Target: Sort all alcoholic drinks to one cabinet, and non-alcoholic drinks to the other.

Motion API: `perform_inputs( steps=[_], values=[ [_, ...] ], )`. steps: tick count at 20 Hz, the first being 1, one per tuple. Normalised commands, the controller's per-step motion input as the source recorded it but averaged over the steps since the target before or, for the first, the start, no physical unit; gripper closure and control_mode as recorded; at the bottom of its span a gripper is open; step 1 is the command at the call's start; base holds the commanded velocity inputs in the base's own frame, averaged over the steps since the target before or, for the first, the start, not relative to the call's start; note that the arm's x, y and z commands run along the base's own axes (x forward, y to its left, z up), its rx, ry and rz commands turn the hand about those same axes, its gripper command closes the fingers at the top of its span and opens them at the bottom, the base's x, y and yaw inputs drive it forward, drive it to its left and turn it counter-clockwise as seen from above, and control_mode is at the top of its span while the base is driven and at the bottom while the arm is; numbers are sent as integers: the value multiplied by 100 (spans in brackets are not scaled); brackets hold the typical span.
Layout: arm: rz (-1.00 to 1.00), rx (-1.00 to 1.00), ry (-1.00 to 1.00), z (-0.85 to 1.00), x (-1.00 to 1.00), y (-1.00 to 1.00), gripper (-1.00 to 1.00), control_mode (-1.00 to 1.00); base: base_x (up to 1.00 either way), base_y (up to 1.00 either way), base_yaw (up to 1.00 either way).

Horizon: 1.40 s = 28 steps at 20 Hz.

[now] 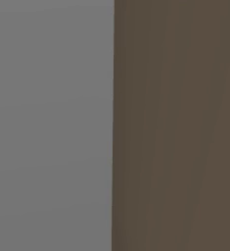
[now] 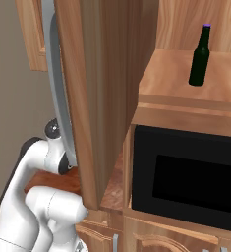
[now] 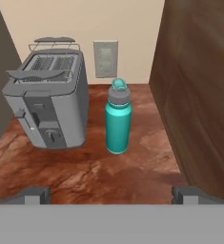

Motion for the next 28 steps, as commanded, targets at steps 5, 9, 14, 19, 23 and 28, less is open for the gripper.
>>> perform_inputs(
  steps=[5,9,14,19,23,28],
  values=[
    [0,0,0,-9,24,-1,-100,-100,0,0,0],
    [0,0,0,-8,10,-10,-100,-100,0,0,0],
    [0,0,0,-9,14,-9,-100,-100,0,0,0],
    [0,0,0,-17,33,-2,-100,-100,0,0,0],
    [0,0,0,-18,30,-5,-100,-100,0,0,0],
    [0,0,0,-15,28,-6,-100,-100,0,0,0]
  ],
)
